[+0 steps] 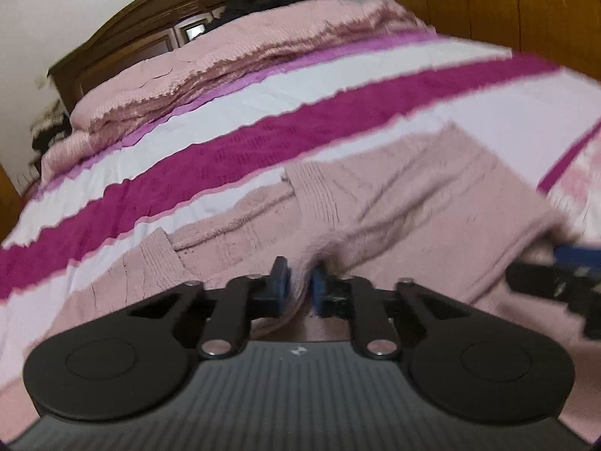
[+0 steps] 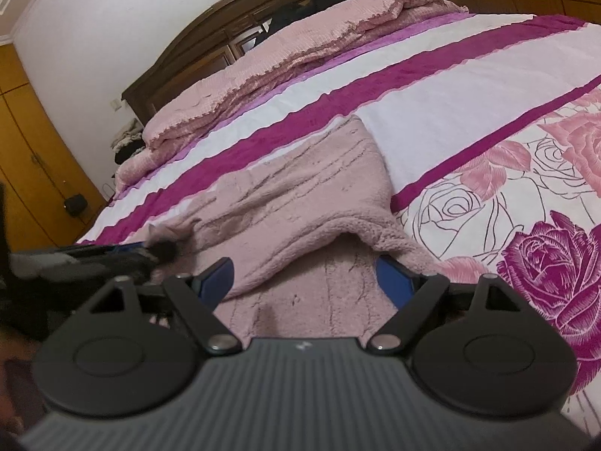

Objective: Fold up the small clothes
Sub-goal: 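Move the left gripper to the cuff of the other cardigan sleeve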

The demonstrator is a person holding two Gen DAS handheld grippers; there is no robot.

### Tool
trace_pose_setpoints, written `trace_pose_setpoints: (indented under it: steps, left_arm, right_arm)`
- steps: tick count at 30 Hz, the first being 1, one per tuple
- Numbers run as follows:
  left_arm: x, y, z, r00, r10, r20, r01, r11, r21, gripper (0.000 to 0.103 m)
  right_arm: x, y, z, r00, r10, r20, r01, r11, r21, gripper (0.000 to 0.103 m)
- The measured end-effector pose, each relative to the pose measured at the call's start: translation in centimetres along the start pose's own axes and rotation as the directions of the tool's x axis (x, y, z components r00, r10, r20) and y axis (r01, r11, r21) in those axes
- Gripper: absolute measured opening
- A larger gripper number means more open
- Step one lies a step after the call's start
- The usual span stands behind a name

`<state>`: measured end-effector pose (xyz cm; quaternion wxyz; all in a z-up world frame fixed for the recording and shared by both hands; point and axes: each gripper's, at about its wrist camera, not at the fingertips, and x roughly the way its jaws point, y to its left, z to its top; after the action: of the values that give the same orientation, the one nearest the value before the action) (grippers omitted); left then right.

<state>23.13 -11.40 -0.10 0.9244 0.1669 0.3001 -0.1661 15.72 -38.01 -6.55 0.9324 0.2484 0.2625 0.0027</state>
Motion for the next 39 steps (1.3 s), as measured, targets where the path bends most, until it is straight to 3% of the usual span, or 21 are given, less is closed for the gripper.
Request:
trace_pose_setpoints:
  steps: [6,11,15,17,19,21,24,28,32,36,39]
  left_arm:
    - [-4.1,4.4,0.1,0.991,0.11,0.079,-0.098,0.984,-0.148,0.009]
    - [-6.1,9.8,-1.8,0.976,0.216,0.016,-0.201,0.931,-0.304,0.009]
    - [-6.1,13.0,-5.6,0.976,0.201,-0.089,-0.219,0.884,-0.412,0.009]
    - [-5.8,13.9,-7.5,0.978,0.156,-0.139,-0.203,0.863,-0.463,0.01]
    - [-5.4,15.0,-9.3,0.974,0.126,-0.188,-0.208,0.824,-0.527,0.011]
    - [-5.2,16.1,-10.6,0.975,0.101,-0.2,-0.201,0.787,-0.583,0.02]
    - [-6.1,17.3,-11.4,0.977,0.097,-0.187,-0.195,0.757,-0.624,0.031]
    - [-8.1,18.5,-11.2,0.983,0.116,-0.143,-0.181,0.754,-0.631,0.043]
    - [-8.4,19.4,-9.9,0.986,0.108,-0.126,-0.163,0.768,-0.619,0.045]
    - [-5.8,20.3,-9.6,0.988,0.033,-0.154,-0.124,0.763,-0.634,0.045]
    - [-3.8,20.0,-9.5,0.987,0.012,-0.158,-0.107,0.786,-0.609,0.045]
  right_arm:
    - [-0.2,-0.1,-0.2,1.0,0.007,0.007,-0.007,1.0,0.005,0.084]
    - [-0.4,0.0,-0.4,1.0,0.002,0.012,-0.002,1.0,-0.002,0.084]
    - [-0.6,0.1,-0.5,1.0,-0.003,0.014,0.003,1.0,-0.012,0.083]
    - [-0.6,0.1,-0.5,1.0,-0.004,0.014,0.005,1.0,-0.017,0.083]
    - [-0.7,0.2,-0.5,1.0,-0.005,0.013,0.005,1.0,-0.022,0.083]
    - [-0.7,0.3,-0.5,1.0,-0.006,0.012,0.006,1.0,-0.029,0.083]
    - [-0.7,0.5,-0.5,1.0,-0.012,0.006,0.013,0.999,-0.041,0.083]
    - [-0.6,0.8,-0.7,0.999,-0.034,-0.023,0.033,0.997,-0.069,0.083]
    - [0.1,1.6,-1.2,0.994,-0.075,-0.079,0.061,0.984,-0.167,0.084]
    - [0.2,2.5,-1.3,0.989,-0.105,-0.102,0.078,0.967,-0.241,0.085]
    - [0.0,2.2,-1.0,0.99,-0.089,-0.107,0.062,0.971,-0.232,0.085]
